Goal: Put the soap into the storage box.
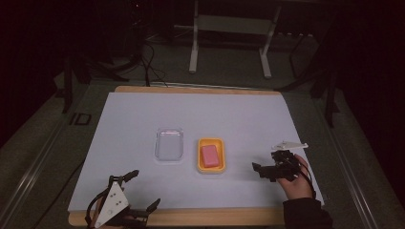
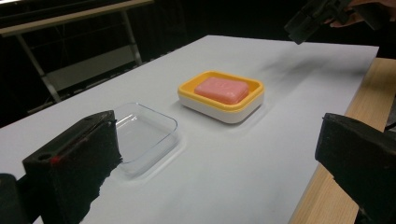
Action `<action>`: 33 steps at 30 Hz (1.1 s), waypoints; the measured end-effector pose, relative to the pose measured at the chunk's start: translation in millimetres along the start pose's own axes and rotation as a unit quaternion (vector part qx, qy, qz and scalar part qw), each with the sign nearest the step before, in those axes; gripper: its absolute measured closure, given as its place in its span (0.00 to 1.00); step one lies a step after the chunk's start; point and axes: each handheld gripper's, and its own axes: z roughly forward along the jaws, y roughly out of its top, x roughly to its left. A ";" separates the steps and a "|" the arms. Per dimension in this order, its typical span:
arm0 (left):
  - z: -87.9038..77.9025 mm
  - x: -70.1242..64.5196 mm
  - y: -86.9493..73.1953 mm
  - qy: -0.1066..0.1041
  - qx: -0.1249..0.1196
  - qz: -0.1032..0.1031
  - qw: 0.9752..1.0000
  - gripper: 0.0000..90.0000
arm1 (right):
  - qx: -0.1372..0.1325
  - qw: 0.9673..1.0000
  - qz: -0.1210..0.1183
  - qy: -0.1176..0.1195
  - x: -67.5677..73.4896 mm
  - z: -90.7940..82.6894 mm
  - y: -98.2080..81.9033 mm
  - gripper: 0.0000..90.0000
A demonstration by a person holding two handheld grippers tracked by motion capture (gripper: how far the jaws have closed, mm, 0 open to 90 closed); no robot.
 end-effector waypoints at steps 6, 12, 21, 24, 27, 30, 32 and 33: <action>0.0 0.1 0.0 0.000 0.001 0.000 1.000 0.00 | 0.002 1.000 0.005 0.001 -3.7 -3.6 -12.8 0.12; 0.6 -0.3 -0.1 0.000 0.002 -0.001 1.000 0.00 | 0.002 1.000 0.004 0.001 -5.6 -6.4 -25.0 0.12; 0.4 -0.2 0.1 -0.004 -0.001 -0.002 1.000 0.00 | -0.020 1.000 -0.005 -0.003 -4.4 -5.8 -34.3 0.12; -0.1 0.1 0.2 -0.007 -0.002 -0.002 1.000 0.00 | -0.022 1.000 -0.004 -0.005 -5.3 -2.8 -35.2 0.12; -0.2 0.6 0.2 -0.007 -0.002 -0.003 1.000 0.00 | -0.022 1.000 -0.003 -0.005 -6.5 -1.1 -36.0 0.12; -0.1 0.5 0.2 -0.007 -0.002 -0.003 1.000 0.00 | -0.025 1.000 0.002 -0.003 -7.9 -1.2 -36.6 0.12; -0.1 0.4 0.3 -0.007 -0.001 -0.002 1.000 0.00 | -0.026 1.000 0.007 0.001 -8.9 -1.2 -36.9 0.12; 0.0 0.4 0.2 -0.007 -0.001 -0.002 1.000 0.00 | -0.027 1.000 0.011 0.005 -9.4 -1.7 -36.8 0.12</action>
